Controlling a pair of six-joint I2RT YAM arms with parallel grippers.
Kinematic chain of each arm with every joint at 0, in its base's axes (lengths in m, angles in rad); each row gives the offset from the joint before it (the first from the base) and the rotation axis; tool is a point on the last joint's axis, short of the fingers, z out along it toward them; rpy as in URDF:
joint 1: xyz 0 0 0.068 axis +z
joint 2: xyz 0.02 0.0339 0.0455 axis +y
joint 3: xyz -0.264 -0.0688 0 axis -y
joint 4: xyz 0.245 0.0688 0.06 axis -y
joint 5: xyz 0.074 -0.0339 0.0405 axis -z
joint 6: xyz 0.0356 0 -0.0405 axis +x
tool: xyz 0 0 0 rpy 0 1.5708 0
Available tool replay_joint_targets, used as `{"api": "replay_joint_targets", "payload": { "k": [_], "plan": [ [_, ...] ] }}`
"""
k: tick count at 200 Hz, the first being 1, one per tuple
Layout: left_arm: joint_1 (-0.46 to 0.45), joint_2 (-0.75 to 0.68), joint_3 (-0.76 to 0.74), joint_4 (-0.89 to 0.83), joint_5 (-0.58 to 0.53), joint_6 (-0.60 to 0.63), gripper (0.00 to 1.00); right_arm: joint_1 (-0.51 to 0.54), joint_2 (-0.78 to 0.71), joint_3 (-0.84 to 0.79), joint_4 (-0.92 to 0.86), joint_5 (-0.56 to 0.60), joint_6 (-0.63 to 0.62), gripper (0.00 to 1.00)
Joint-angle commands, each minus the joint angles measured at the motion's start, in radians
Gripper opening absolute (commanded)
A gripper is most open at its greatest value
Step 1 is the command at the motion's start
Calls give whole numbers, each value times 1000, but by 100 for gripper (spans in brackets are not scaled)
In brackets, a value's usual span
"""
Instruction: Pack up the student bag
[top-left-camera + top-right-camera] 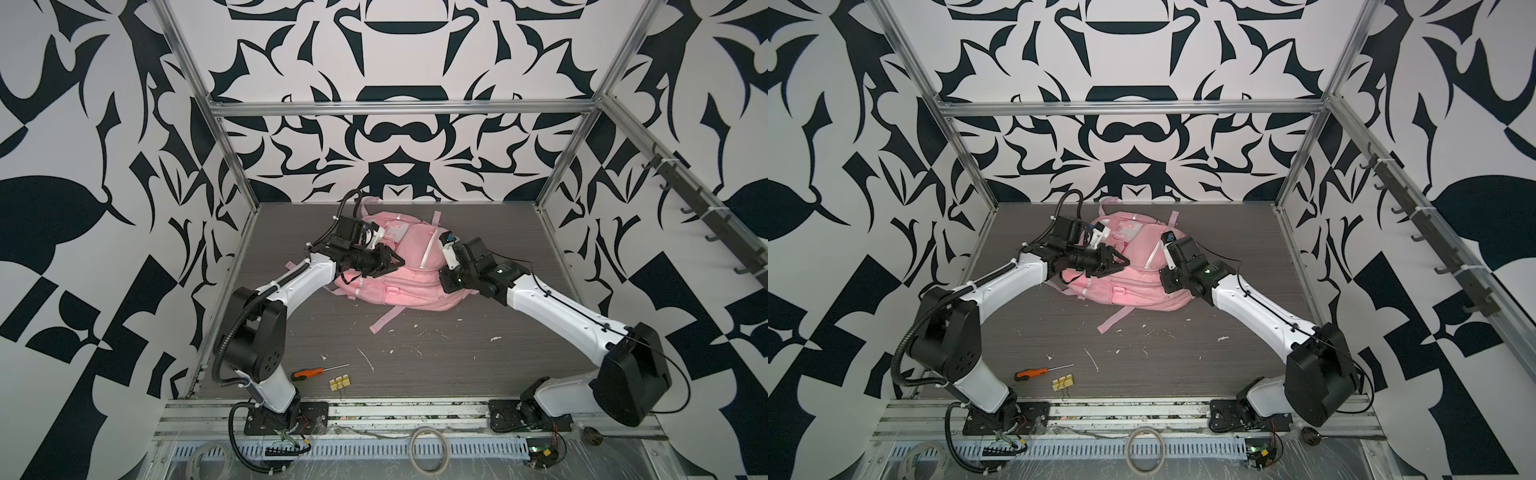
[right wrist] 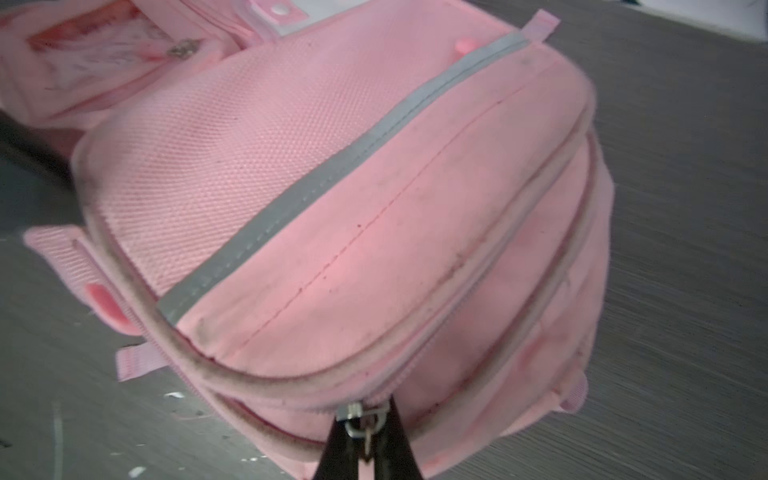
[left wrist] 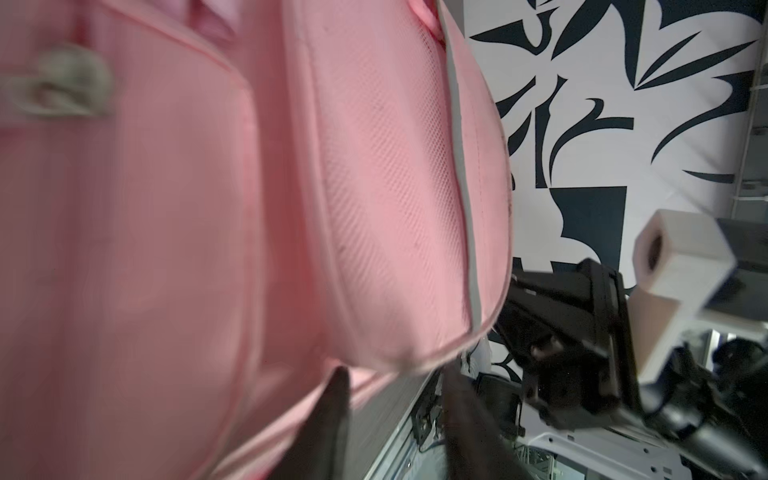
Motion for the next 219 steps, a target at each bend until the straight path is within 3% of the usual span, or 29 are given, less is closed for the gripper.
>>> {"api": "replay_joint_targets", "payload": {
  "k": [1, 16, 38, 69, 88, 115, 126, 136, 159, 180, 197, 219],
  "plan": [
    [24, -122, -32, -110, -23, 37, 80, 52, -27, 63, -31, 136, -77, 0],
    [20, -207, -131, -99, -10, -34, 94, 97, -26, 77, -21, 117, -44, 0],
    [-3, -313, -269, -42, 45, -149, 100, 179, 8, 122, -36, 124, 7, 0],
    [-38, -409, -389, 9, 32, -266, 99, 304, 95, 216, -37, 108, 56, 0],
    [-36, -430, -460, 138, 9, -354, 98, 362, 146, 267, -6, 29, 69, 0],
    [-37, -399, -456, 186, -29, -361, 91, 411, 198, 315, 6, -47, 74, 0],
    [-38, -403, -480, 228, -53, -392, 86, 429, 204, 314, 23, -79, 74, 0],
    [-34, -409, -506, 265, -88, -414, 76, 441, 207, 312, 29, -102, 78, 0],
    [-8, -427, -572, 328, -126, -459, 38, 446, 181, 264, 83, -119, 117, 0],
    [29, -455, -612, 359, -138, -467, 21, 447, 163, 244, 97, -123, 124, 0],
    [58, -464, -615, 349, -135, -444, 1, 446, 146, 231, 87, -97, 120, 0],
    [90, -468, -593, 292, -137, -382, 0, 441, 110, 212, 41, -23, 86, 0]
  ]
}}
